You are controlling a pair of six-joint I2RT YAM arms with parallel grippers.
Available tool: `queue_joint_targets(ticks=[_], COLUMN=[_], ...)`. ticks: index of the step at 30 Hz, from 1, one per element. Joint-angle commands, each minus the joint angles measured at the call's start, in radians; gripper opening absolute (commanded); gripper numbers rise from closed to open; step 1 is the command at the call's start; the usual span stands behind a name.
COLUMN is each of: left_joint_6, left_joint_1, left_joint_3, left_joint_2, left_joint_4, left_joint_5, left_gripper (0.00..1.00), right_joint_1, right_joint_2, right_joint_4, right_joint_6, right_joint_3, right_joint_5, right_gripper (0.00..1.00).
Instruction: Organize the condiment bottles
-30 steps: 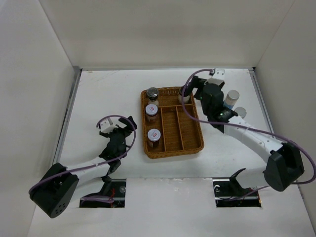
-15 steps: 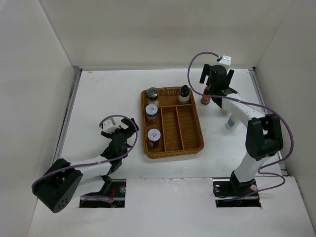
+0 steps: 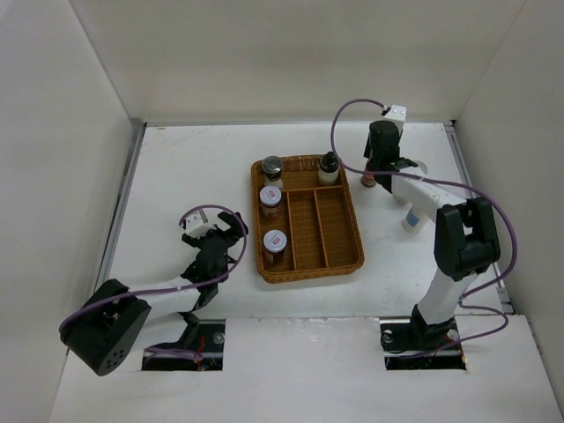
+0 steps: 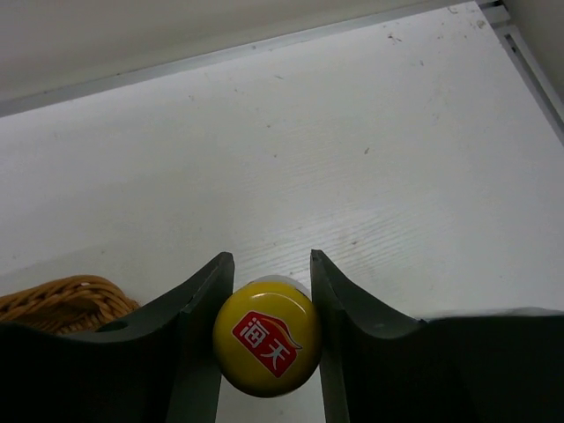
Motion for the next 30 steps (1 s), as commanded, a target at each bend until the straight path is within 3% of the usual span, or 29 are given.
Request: queue_joint_targets(ticks=[1, 5, 12, 20, 30], left_joint_6=[-0.001, -0.001, -0.004, -0.010, -0.010], left_joint_1=[0.008, 0.011, 0.014, 0.020, 0.018], left_joint_3=[0.030, 0.025, 0.030, 0.031, 0.021], left_joint_2=[0.004, -0.007, 0.008, 0.033, 0.037], left_joint_4=[0.053, 0.054, 0.062, 0.084, 0.107], left_joint_5=[0.013, 0.013, 0.025, 0.053, 0.054], left_gripper=[1.00, 1.00, 1.00, 1.00, 1.00], right_joint_1=[0.021, 0.076, 0.298, 0.481, 0.512], right_joint_2=[-0.169, -0.336, -0.524, -0.398, -0.222], right_joint_4=[0.143, 0.166, 0.151, 0.221, 0.326], right_joint_6=[-0.066, -0.129, -0.095, -0.034, -0.034], right_joint_3=[-0.004, -0.058, -0.192, -0.115, -0.118], right_joint_5=[0.094, 0.103, 0.071, -0.062, -0.047], right_gripper=[0.31, 0.31, 0.32, 0.32, 0.32])
